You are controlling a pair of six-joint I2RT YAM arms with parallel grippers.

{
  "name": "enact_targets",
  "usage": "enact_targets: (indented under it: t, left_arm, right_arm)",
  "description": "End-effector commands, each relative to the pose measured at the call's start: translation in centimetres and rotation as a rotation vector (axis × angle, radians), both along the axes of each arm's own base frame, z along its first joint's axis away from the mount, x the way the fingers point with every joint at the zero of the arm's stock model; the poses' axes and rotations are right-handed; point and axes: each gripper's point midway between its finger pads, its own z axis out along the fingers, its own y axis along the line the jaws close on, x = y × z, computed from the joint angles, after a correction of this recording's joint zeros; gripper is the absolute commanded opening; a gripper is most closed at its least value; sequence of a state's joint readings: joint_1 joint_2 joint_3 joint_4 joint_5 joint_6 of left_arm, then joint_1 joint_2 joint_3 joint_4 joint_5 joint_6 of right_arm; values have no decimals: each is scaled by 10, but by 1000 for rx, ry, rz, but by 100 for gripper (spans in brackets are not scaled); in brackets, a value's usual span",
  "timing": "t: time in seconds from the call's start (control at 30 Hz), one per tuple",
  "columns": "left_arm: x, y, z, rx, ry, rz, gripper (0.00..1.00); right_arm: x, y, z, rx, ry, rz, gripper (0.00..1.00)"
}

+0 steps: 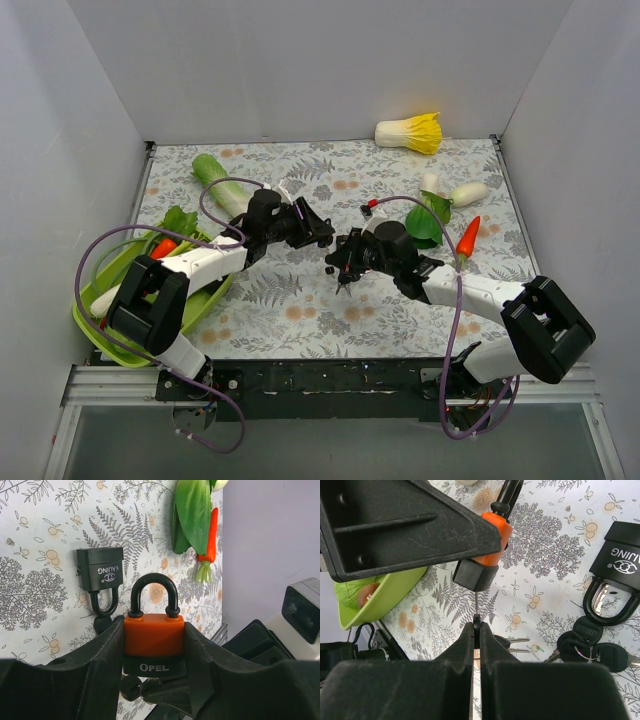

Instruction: Unlock with the key

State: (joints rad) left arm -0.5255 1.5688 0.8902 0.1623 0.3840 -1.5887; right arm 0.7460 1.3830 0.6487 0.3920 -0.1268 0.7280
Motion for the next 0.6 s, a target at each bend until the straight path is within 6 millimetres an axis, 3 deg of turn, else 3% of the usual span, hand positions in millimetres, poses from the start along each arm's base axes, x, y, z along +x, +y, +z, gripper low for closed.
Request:
enact_targets:
  t: [0.0, 0.57]
  left_arm:
    - [1, 3, 28, -18, -94, 0, 0]
    - [1, 4, 32, 39, -156, 18, 0]
  right_arm:
    - [29, -3, 27, 13, -93, -84, 1]
    - [56, 7, 49, -1, -173, -108, 1]
